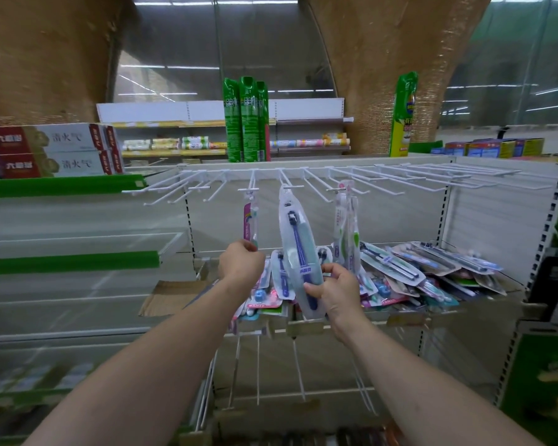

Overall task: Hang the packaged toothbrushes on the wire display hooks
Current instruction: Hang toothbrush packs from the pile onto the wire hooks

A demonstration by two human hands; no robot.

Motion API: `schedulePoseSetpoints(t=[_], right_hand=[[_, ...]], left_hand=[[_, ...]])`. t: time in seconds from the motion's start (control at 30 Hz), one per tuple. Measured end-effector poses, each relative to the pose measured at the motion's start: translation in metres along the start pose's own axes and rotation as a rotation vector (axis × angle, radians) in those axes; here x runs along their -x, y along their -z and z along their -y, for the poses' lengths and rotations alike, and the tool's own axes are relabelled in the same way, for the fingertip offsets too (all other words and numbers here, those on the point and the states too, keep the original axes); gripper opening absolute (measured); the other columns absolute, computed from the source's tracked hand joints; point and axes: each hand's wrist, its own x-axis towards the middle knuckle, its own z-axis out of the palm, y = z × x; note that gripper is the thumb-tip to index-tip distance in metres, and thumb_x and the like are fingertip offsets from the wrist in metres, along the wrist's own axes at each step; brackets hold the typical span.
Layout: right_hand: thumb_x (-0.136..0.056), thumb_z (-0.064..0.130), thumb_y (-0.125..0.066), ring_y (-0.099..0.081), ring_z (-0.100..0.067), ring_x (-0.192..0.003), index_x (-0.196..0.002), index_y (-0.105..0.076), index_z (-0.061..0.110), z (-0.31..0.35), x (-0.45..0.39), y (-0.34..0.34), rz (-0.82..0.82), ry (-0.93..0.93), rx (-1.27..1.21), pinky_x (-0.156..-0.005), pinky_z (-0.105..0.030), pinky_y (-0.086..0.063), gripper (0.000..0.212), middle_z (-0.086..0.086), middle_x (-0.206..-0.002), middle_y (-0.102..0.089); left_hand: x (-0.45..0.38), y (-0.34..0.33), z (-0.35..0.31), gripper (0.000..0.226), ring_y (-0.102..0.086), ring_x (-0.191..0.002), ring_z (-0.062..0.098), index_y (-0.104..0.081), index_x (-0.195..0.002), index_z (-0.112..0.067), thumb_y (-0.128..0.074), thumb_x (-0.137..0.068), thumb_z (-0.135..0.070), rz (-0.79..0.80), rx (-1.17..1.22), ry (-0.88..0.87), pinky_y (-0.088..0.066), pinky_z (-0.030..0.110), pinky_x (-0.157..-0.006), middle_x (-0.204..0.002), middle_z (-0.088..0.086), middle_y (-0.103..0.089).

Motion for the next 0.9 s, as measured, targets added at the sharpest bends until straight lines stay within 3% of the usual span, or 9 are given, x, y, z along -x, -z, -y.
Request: schedulePoseSetpoints(t=[0.17, 0.3, 0.53, 0.63, 0.8, 0.9], right_hand=[[-0.078, -0.009, -0.077, -0.072, -0.029, -0.091, -0.096, -0.067, 0.008, 0.003, -0.010, -0.002, -0.032, -0.006, -0.035, -0.071, -0.041, -0.062, 0.026, -0.009, -0.092, -0.074], [-0.081, -0.005, -0.077, -0.073, -0.027, -0.089, -0.101, -0.067, 0.011, 0.001, -0.018, -0.004, -0.035, -0.015, -0.045, -0.077, -0.049, -0.063, 0.027, -0.009, -0.097, -0.073], [-0.084, 0.007, -0.079, -0.074, -0.019, -0.087, -0.105, -0.068, 0.014, -0.007, -0.042, -0.008, -0.010, 0.011, 0.036, -0.080, -0.043, -0.063, 0.025, -0.003, -0.095, -0.075], [-0.088, 0.016, -0.077, -0.073, -0.019, -0.084, -0.105, -0.070, 0.015, -0.011, -0.055, -0.011, -0.025, 0.039, 0.147, -0.079, -0.043, -0.062, 0.018, -0.002, -0.090, -0.075], [-0.087, 0.026, -0.076, -0.068, -0.020, -0.075, -0.090, -0.068, 0.022, -0.013, -0.080, -0.013, -0.045, 0.056, 0.368, -0.058, -0.028, -0.049, 0.010, 0.002, -0.079, -0.069], [-0.085, 0.034, -0.076, -0.068, -0.025, -0.078, -0.093, -0.072, 0.021, -0.017, -0.097, -0.016, -0.057, 0.045, 0.496, -0.069, -0.036, -0.057, 0.015, -0.001, -0.080, -0.071]], left_hand=[[0.002, -0.002, -0.003, 0.018, -0.064, -0.095, 0.025, -0.070, -0.107, -0.022, -0.065, -0.089, -0.019, 0.020, -0.058, -0.070, -0.054, 0.035, -0.082, -0.103, 0.002, -0.071], [0.002, -0.003, -0.003, 0.025, -0.064, -0.095, 0.023, -0.070, -0.110, -0.021, -0.064, -0.087, -0.015, 0.028, -0.069, -0.083, -0.056, 0.036, -0.082, -0.105, 0.002, -0.071], [-0.008, -0.006, 0.001, 0.025, -0.065, -0.097, 0.021, -0.070, -0.115, -0.021, -0.065, -0.090, -0.015, 0.002, -0.070, -0.096, -0.057, 0.038, -0.088, -0.111, 0.001, -0.072], [-0.012, -0.005, 0.003, 0.024, -0.066, -0.095, 0.021, -0.069, -0.113, -0.023, -0.066, -0.090, -0.019, 0.001, -0.084, -0.088, -0.058, 0.039, -0.087, -0.108, 0.000, -0.072], [-0.017, -0.006, 0.009, 0.017, -0.067, -0.089, 0.021, -0.067, -0.103, -0.024, -0.069, -0.086, -0.022, 0.020, -0.082, -0.091, -0.061, 0.042, -0.082, -0.101, -0.002, -0.070], [-0.019, -0.006, 0.013, 0.021, -0.068, -0.090, 0.022, -0.068, -0.100, -0.025, -0.069, -0.080, -0.032, 0.033, -0.112, -0.100, -0.060, 0.043, -0.083, -0.096, -0.002, -0.070]])
